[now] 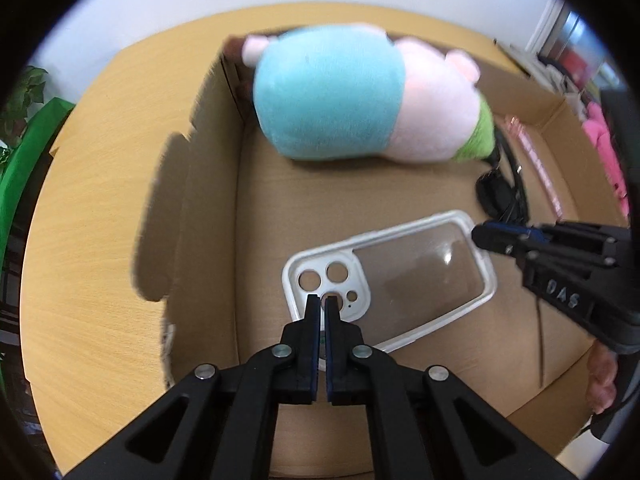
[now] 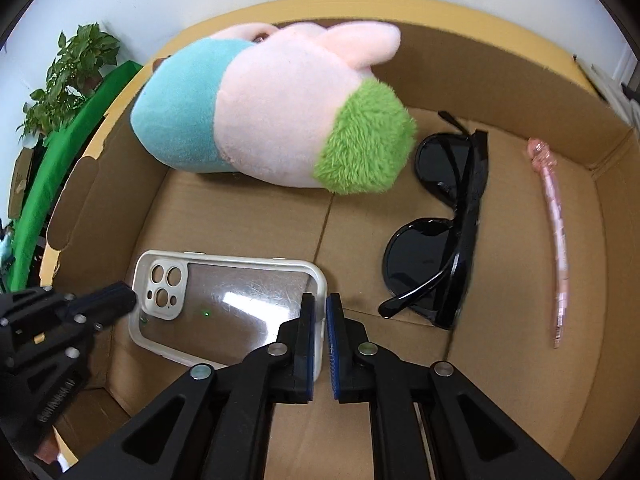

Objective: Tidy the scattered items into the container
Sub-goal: 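Lower the phone case into the box and open the left gripper, then withdraw both grippers from the box toward the white earbud case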

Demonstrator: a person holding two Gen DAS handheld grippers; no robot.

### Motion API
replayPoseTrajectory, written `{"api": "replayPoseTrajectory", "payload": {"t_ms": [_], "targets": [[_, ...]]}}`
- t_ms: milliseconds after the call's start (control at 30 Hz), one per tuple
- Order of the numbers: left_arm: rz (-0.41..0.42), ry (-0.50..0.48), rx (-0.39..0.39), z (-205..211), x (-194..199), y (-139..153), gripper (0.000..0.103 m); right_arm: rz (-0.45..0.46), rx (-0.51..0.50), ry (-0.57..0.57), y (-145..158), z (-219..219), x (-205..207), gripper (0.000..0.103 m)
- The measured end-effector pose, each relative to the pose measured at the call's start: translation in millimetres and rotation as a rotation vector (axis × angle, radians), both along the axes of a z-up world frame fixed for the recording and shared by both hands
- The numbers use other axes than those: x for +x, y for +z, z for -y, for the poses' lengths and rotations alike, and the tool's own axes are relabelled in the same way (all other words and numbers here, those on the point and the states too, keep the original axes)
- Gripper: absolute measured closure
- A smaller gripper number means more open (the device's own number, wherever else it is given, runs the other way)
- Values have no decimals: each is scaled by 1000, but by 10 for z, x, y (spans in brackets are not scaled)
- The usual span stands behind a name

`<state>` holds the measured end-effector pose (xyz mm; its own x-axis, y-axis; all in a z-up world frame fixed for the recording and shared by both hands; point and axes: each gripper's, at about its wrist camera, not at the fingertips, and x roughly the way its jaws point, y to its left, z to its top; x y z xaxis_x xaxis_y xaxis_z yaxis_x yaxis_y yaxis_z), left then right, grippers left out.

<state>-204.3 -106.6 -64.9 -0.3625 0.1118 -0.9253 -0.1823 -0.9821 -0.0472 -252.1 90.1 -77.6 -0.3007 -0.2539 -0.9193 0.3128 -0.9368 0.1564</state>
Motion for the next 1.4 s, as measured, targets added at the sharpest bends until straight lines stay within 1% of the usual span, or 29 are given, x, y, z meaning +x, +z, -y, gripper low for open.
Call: {"api": "replayPoseTrajectory", "payload": {"t_ms": [33,67,100,133,167,200,233,267,300,333,367,433,533,600,667,700,800,933,1033,1400], "targets": [[-17,4,11,35,-6,56,99,-11,-11,2,48,-6,40,85],[-43,6,23,53,27,127,95,-26,-35,5,123,-29,79,73],[-74,8,28,46,66,214,89,-44,-57,8,215,-62,140,52],[-107,12,27,43,116,300,86,-65,-72,10,303,-94,203,40],[-145,15,24,48,187,392,79,-99,-84,9,417,-118,298,21],[-194,21,17,60,261,513,69,-136,-90,14,534,-128,421,11],[-244,28,15,49,357,621,61,-165,-97,26,622,-131,544,9],[-298,39,19,50,492,730,40,-197,-108,45,708,-177,690,8],[-341,55,20,40,612,800,24,-228,-117,56,787,-213,844,6],[-395,81,15,43,757,873,22,-262,-116,54,851,-251,995,4],[-443,101,10,-13,859,933,22,-295,-102,43,881,-266,1133,2],[-526,129,4,-84,1149,1042,22,-368,-56,15,925,-271,1408,1],[-569,124,29,-218,1406,1086,22,-382,-67,7,943,-388,1638,1],[-586,132,50,-264,1545,1088,22,-416,-44,-22,967,-470,1765,1],[-585,135,74,-317,1651,1067,22,-449,-26,-47,1000,-545,1865,1],[-581,132,73,-363,1673,1049,22,-458,-20,-52,1015,-598,1920,1],[-594,115,30,-491,1793,1033,22,-472,-2,-61,1037,-696,2045,1],[-580,88,44,-590,1872,995,22,-478,-10,-70,1041,-770,2103,1],[-570,82,34,-636,1873,966,23,-483,-6,-69,1034,-776,2125,1],[-545,96,41,-616,1830,890,22,-473,-12,-64,955,-784,2114,1]]}}
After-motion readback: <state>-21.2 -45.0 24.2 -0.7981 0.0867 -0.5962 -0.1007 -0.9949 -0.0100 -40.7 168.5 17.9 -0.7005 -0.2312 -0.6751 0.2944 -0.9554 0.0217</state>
